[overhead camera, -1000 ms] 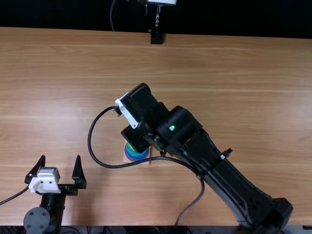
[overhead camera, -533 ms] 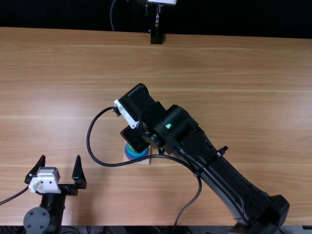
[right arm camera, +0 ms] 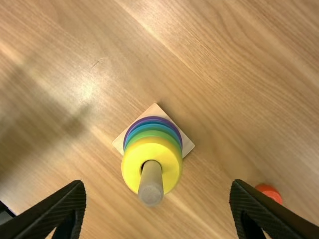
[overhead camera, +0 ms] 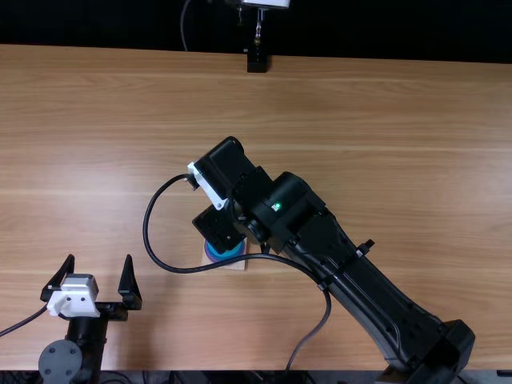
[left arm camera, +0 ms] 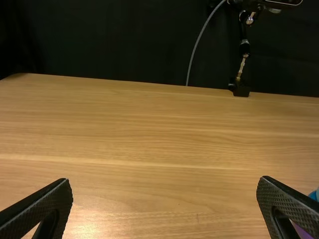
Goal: Build the Hanoi tower: stack the rings onto the peg from bottom to top in this color order: purple, dark blue, light blue, dark green, light green, yellow, orange.
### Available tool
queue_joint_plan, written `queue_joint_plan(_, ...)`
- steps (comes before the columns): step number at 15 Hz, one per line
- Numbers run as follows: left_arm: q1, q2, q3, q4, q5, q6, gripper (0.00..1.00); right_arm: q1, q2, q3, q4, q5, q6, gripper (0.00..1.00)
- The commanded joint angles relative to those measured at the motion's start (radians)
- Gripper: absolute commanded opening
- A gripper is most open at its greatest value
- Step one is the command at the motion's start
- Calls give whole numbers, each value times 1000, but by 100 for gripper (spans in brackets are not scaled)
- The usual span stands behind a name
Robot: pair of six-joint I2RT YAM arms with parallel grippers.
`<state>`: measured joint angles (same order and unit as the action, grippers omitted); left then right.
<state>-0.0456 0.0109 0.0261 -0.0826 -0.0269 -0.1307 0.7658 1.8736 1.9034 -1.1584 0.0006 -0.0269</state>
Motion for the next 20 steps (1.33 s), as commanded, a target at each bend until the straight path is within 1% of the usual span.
queue_joint_plan(1,6,-11,-26,-6,-10,11,100,3,2,29,1,12,7,100)
queue_joint_plan(3,6,-11,-26,-6,-10,13,100,-6,6,74,-2,14,7,100)
queue_joint_plan(7,6,-11,-26,-6,-10,11,100,-132,21,114,16,12,8,100)
queue_joint_plan(9,6,-11,-26,-6,-10,13,100,-175,19,79,126,14,7,100)
queue_joint_plan(11,6,-11,-26,-6,-10,13,100,-186,18,-70,299,18,3,100)
queue_joint_plan(13,6,-11,-26,-6,-10,11,100,-260,12,-231,474,22,1,100)
queue_joint_plan(15,6,-11,-26,-6,-10,11,100,-315,12,-380,596,20,-3,100)
queue_joint_plan(17,6,-11,-26,-6,-10,13,100,-361,10,-504,662,16,-4,100)
queue_joint_plan(19,6,-11,-26,-6,-10,11,100,-385,10,-589,668,12,-3,100)
queue_joint_plan(20,6,-11,-26,-6,-10,13,100,-390,12,-632,668,16,-3,100)
